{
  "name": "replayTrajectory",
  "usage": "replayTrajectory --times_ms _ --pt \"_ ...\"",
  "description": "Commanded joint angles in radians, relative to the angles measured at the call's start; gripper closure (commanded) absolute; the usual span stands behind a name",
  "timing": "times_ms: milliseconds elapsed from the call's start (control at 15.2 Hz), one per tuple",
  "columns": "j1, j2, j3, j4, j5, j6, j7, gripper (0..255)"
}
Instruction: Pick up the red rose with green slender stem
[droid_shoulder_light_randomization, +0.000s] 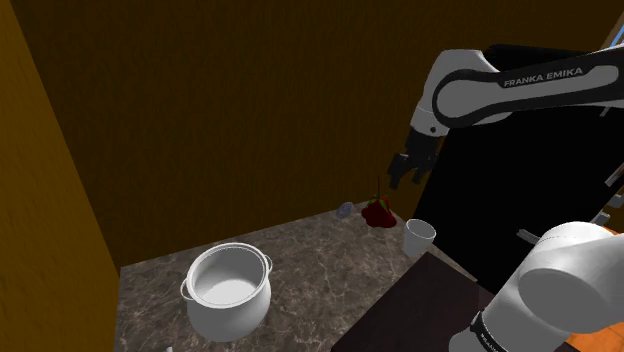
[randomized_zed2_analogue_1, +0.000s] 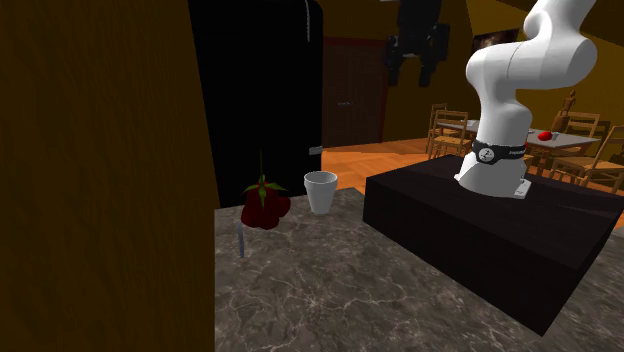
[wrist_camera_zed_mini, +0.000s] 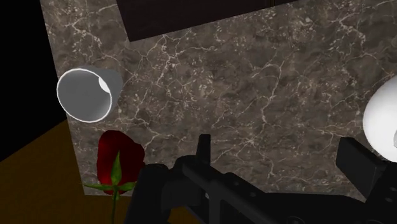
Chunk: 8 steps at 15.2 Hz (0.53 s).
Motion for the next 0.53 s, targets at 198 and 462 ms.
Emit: replayTrajectory --times_ms 198,462 --pt "-0.047 0.114 -0.043 -0.063 -0.066 0.229 -0.033 0" --pt "-0.083 0.247 -0.078 -0.082 -0.115 0.422 -0.052 0"
